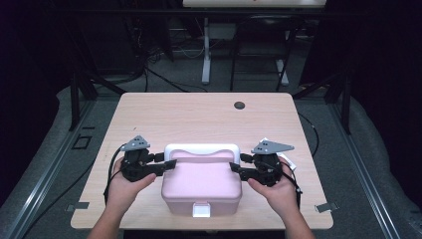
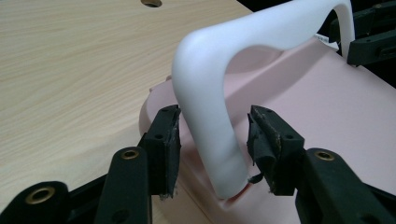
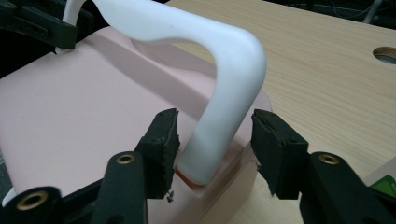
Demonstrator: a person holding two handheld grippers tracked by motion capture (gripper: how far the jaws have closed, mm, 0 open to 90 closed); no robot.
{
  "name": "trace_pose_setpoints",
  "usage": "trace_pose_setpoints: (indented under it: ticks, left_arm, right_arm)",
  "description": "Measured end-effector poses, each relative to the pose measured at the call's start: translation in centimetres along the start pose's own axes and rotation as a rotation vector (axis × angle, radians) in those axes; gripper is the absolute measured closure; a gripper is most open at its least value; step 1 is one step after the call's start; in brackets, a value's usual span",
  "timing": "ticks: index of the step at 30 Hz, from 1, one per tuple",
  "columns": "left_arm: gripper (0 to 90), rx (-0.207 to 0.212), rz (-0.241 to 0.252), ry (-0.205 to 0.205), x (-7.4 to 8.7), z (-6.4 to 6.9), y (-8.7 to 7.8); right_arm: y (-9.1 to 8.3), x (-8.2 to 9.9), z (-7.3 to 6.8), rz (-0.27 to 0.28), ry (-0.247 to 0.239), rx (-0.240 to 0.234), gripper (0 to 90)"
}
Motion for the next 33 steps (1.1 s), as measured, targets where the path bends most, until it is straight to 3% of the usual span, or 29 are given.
trace_pose_setpoints:
  ticks: [24, 33]
  left_arm:
    - [64.5, -0.027, 0.023, 0.064, 0.4, 1.2, -1.1]
    - [66.9, -0.023, 0.033, 0.065, 0.7, 1.5, -1.3]
  right_arm:
    - [-1.4, 0.1, -1.1, 0.024, -0.047, -0.005, 62.4]
    - [-1.3, 0.4, -1.2, 0.02, -0.056, -0.018, 64.9]
Point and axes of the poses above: each handheld gripper's, and its own axes: y roughly forward along the jaws, x roughly out of its underside, z roughly to its right, the point moved 7 cm from there along y, roughly forward along the jaws, and after that the axes turned 4 degrees about x, right-handed, at the moved point
